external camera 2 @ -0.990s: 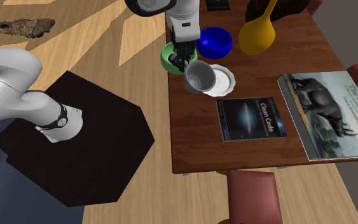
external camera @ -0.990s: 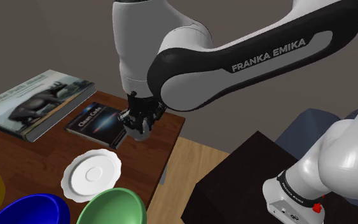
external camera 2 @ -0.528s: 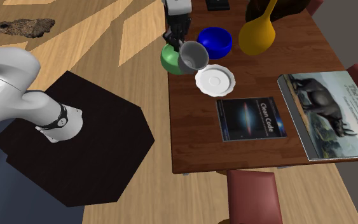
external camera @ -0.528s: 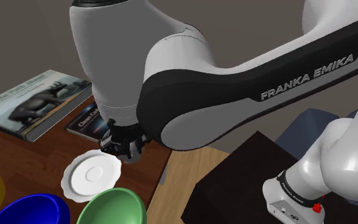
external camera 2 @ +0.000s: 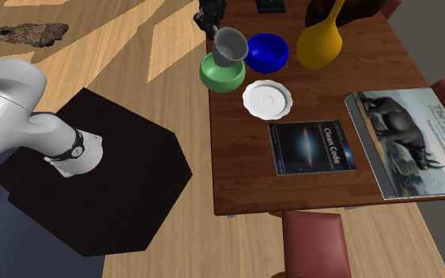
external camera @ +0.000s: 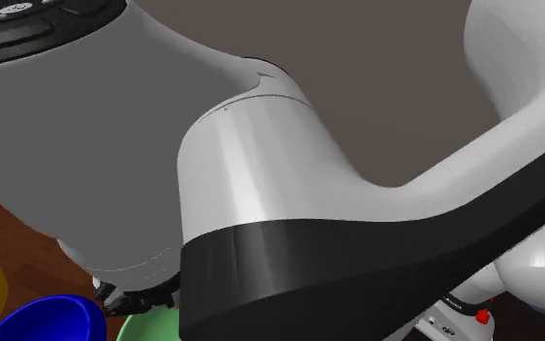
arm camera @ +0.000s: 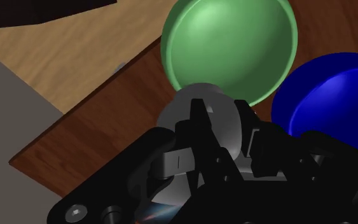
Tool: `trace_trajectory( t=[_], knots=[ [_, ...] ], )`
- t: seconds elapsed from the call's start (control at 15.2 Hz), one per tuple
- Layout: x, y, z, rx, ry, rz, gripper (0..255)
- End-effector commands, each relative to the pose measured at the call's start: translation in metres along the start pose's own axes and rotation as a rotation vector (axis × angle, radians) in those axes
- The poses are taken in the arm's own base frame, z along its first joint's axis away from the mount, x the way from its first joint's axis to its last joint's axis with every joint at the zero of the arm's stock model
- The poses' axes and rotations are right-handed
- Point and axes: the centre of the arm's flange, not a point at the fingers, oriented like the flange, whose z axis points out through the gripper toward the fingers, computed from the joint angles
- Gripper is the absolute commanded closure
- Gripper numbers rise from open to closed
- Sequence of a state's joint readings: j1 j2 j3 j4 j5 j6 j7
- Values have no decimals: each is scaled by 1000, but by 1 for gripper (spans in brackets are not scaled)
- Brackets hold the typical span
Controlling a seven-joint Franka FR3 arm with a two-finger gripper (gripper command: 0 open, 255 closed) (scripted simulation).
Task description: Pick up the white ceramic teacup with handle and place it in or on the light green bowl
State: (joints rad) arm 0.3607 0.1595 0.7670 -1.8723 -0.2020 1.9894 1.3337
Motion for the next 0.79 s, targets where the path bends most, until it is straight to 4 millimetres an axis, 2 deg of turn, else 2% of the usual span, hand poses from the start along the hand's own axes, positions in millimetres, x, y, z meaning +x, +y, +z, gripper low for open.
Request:
trace_trajectory(
  t=[0.0, 0.2, 0.73],
  knots=[
    [-18, -17, -4, 1, 1, 2, 255],
    [-51, -46, -11, 1, 1, 2, 255],
    [-54, -46, 31, 1, 1, 2, 255]
  ],
)
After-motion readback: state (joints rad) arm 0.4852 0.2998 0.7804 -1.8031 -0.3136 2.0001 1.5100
